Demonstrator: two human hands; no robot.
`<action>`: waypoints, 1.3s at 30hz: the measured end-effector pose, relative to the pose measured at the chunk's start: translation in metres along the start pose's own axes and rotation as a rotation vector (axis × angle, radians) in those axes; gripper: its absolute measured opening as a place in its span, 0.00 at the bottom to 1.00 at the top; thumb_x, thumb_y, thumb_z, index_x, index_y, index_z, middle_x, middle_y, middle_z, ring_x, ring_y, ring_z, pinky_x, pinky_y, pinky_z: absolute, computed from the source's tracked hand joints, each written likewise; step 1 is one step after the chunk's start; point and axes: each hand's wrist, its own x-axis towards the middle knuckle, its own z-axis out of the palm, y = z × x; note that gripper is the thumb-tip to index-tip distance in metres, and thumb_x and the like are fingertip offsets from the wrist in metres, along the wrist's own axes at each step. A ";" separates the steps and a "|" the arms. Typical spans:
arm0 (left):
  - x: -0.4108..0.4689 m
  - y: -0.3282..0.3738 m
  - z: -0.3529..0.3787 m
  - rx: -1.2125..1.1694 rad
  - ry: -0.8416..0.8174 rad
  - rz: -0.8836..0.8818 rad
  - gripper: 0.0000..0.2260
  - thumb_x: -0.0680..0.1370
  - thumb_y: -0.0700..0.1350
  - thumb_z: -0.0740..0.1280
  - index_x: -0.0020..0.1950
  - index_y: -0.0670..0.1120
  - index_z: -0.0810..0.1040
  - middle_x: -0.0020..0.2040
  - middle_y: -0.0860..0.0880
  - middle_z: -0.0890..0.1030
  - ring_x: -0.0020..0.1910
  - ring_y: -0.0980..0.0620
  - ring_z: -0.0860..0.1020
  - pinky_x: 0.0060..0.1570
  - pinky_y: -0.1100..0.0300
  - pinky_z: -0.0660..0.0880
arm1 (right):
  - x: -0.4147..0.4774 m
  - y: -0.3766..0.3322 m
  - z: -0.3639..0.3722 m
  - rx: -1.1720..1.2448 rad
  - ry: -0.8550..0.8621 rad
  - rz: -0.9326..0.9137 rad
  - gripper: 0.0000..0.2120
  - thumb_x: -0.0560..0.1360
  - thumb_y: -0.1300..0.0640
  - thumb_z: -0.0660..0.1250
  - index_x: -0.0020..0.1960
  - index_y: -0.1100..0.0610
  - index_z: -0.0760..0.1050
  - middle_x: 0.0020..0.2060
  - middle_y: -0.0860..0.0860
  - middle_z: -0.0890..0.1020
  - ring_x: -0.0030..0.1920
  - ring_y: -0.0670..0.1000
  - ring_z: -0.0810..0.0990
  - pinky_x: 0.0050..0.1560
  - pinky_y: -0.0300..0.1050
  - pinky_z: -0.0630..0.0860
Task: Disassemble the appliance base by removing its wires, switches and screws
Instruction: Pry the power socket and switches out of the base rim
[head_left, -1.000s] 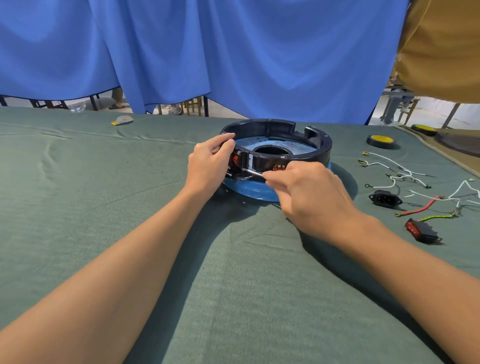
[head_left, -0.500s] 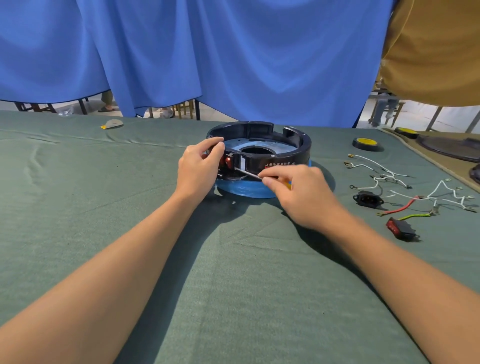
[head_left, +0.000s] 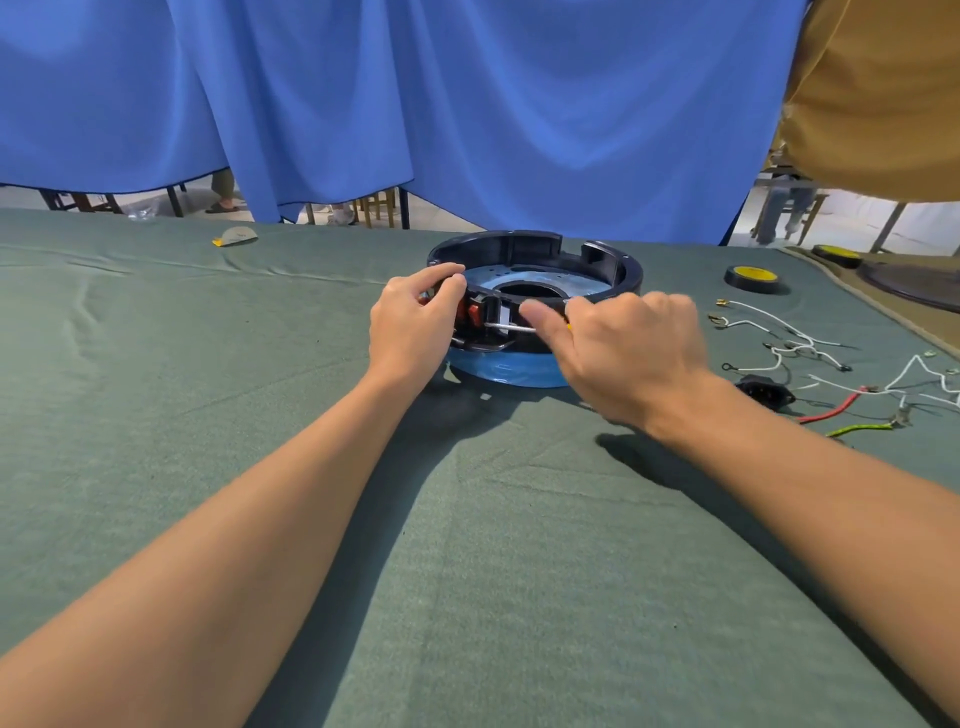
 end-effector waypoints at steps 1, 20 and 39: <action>0.000 0.001 0.000 -0.006 0.007 0.003 0.12 0.75 0.53 0.64 0.55 0.56 0.83 0.51 0.54 0.82 0.52 0.56 0.79 0.54 0.60 0.75 | 0.004 0.001 0.000 -0.007 0.069 -0.017 0.26 0.81 0.41 0.50 0.28 0.54 0.60 0.18 0.55 0.68 0.19 0.56 0.68 0.29 0.40 0.60; -0.003 0.006 0.005 0.201 -0.002 0.106 0.10 0.81 0.50 0.61 0.57 0.50 0.79 0.68 0.46 0.67 0.68 0.50 0.66 0.65 0.60 0.63 | 0.006 0.014 0.012 -0.122 -0.197 0.121 0.28 0.84 0.51 0.51 0.28 0.61 0.67 0.24 0.56 0.70 0.30 0.61 0.75 0.33 0.47 0.58; -0.001 0.005 0.008 0.203 0.030 0.118 0.06 0.79 0.49 0.61 0.49 0.52 0.77 0.63 0.50 0.69 0.55 0.56 0.72 0.57 0.59 0.67 | 0.026 0.030 0.017 -0.066 -0.239 0.083 0.28 0.82 0.52 0.52 0.24 0.57 0.55 0.22 0.51 0.59 0.29 0.57 0.65 0.33 0.46 0.57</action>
